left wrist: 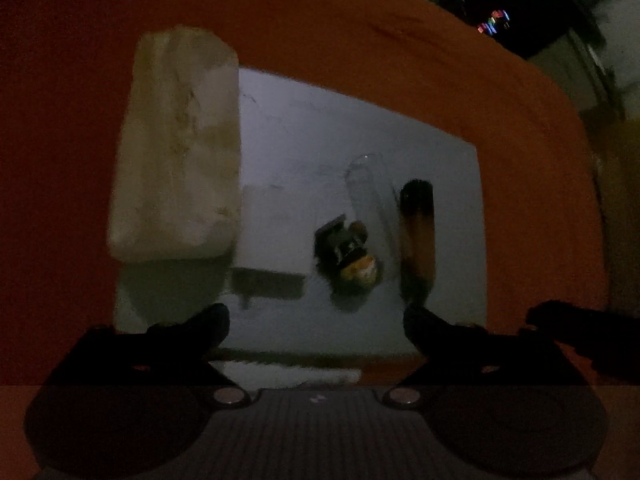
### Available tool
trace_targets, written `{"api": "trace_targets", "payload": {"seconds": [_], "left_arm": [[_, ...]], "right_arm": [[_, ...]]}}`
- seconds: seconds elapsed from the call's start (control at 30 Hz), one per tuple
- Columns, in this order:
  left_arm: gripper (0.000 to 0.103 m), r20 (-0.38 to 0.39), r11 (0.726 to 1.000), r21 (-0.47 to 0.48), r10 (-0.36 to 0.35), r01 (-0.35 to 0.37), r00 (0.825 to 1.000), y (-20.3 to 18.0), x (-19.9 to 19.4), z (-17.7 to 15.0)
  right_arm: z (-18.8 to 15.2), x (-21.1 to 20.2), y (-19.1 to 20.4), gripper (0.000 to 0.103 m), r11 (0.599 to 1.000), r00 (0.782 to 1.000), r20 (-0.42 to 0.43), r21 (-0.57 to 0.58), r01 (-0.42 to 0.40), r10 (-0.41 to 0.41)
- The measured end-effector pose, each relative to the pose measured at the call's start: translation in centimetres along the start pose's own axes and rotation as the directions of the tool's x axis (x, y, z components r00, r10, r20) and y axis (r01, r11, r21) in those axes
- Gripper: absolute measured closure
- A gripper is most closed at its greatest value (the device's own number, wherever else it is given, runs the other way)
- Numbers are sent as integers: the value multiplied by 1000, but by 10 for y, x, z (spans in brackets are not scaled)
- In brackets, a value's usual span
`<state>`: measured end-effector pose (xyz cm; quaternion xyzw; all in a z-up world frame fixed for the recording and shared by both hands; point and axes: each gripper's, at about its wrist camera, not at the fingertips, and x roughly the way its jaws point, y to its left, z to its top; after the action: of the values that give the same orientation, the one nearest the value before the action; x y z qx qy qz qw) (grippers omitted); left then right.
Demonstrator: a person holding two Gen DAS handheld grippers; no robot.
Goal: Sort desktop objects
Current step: 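Grasp the black figurine with the left tool while the right tool grasps the amber bottle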
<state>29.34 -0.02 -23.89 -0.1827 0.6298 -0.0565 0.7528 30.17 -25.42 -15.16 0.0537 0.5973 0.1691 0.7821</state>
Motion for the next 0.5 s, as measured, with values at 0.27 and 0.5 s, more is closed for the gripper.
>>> {"api": "trace_targets", "payload": {"seconds": [0.27,0.5], "left_arm": [[47,59,991,-110,-74,80,996,-13,33,5],[63,72,977,-184,-97,109,993,-7,57,8]], "right_arm": [[36,51,-6,65,999,1000,2,35,21,-21],[44,75,-1,65,1000,1000,-12,2,25,-25]]}}
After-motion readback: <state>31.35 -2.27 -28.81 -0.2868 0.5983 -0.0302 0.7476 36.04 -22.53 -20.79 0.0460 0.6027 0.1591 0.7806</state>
